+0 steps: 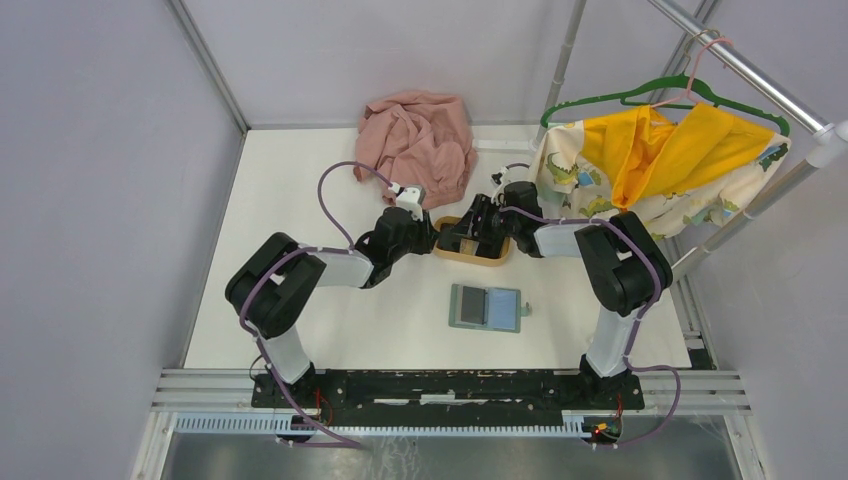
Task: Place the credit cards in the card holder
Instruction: Pick up the credit card from the storage box.
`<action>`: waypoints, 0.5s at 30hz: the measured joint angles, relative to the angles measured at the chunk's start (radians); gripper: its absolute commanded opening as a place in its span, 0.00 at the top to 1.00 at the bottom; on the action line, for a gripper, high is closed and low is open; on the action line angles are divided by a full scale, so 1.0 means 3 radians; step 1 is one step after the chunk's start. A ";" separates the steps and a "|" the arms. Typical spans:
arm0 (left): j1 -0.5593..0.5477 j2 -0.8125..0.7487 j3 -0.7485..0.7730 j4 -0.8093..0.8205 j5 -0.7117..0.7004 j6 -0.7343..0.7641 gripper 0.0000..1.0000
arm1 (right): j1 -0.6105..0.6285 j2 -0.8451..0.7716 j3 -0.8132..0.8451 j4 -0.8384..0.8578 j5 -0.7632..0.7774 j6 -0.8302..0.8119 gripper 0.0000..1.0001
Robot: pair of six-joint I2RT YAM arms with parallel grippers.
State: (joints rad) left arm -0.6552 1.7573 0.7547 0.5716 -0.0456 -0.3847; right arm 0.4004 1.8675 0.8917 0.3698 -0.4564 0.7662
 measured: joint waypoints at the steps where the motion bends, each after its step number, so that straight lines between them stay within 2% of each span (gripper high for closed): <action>1: 0.0004 0.0005 0.0001 -0.0003 0.0008 0.0000 0.68 | -0.0004 0.0000 -0.0006 0.0014 -0.0015 0.0009 0.46; 15: 0.0029 0.0029 0.0019 -0.0029 0.0014 0.0008 0.72 | -0.0031 0.0000 -0.0065 0.0234 -0.0177 0.0159 0.48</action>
State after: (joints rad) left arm -0.6464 1.7660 0.7605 0.5629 -0.0414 -0.3824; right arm 0.3912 1.8675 0.8722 0.4400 -0.5095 0.8139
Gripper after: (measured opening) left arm 0.288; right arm 0.527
